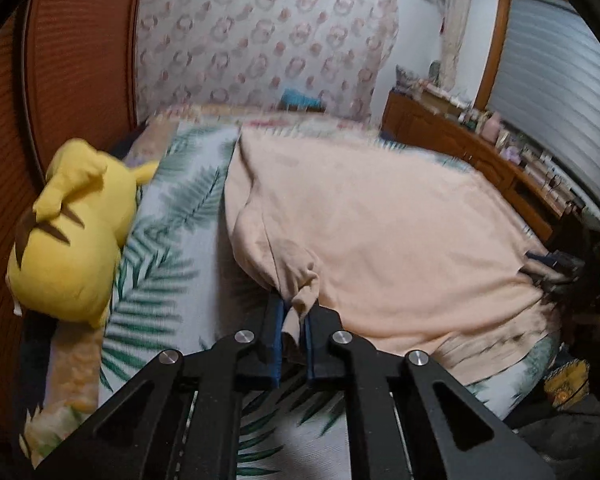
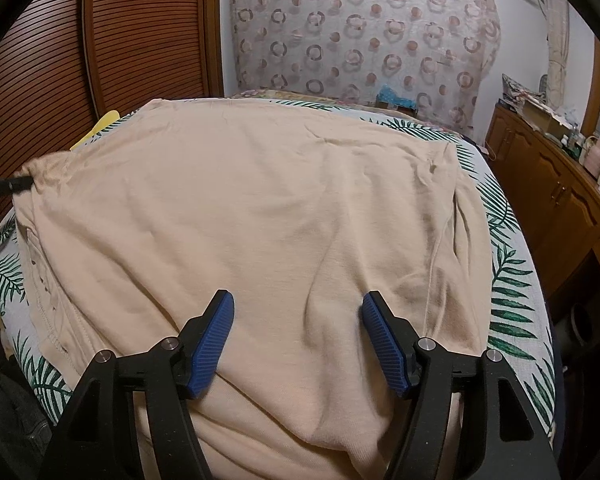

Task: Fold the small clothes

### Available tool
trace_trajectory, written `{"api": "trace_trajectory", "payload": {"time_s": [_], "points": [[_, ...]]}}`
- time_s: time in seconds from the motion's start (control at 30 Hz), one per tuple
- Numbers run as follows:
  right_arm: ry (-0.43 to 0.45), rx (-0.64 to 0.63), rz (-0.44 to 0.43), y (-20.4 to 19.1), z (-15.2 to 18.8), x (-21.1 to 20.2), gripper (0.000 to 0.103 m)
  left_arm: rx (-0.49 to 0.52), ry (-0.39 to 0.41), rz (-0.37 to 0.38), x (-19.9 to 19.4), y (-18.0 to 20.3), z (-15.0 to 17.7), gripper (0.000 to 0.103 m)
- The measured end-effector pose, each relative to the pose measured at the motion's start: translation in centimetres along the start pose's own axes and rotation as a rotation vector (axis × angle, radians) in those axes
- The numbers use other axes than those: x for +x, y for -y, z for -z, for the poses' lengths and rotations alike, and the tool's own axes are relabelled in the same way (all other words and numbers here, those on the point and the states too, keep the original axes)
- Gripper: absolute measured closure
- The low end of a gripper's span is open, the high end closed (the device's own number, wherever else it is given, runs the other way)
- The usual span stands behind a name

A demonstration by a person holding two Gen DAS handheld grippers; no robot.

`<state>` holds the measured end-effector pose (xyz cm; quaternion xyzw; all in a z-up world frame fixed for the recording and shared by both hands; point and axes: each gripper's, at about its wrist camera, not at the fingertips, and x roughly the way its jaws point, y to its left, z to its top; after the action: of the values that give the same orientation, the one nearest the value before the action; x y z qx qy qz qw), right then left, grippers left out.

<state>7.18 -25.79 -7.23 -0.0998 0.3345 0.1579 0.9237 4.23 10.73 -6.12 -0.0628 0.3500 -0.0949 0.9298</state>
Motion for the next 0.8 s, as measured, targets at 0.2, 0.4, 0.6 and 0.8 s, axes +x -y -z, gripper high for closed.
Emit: {"api": "trace_trajectory", "payload": {"time_s": [0.2,0.4,0.6,0.8], "points": [[0.001,0.000,-0.001,0.2,0.0,0.0,0.033,0.033,0.070,0.053,-1.4,2.4,-2.0,0.094],[0.001,-0.001,-0.003,0.3,0.0,0.0,0.033,0.075,0.094,0.088,-1.3,4.5,-2.9,0.094],[0.001,0.002,-0.003,0.3,0.1,0.0,0.033,0.109,0.121,0.125,-0.9,7.0,-4.6,0.094],[-0.018,0.025,-0.012,0.5,-0.1,-0.5,0.033,0.174,0.148,0.185,0.0,10.8,-6.8,0.095]]}}
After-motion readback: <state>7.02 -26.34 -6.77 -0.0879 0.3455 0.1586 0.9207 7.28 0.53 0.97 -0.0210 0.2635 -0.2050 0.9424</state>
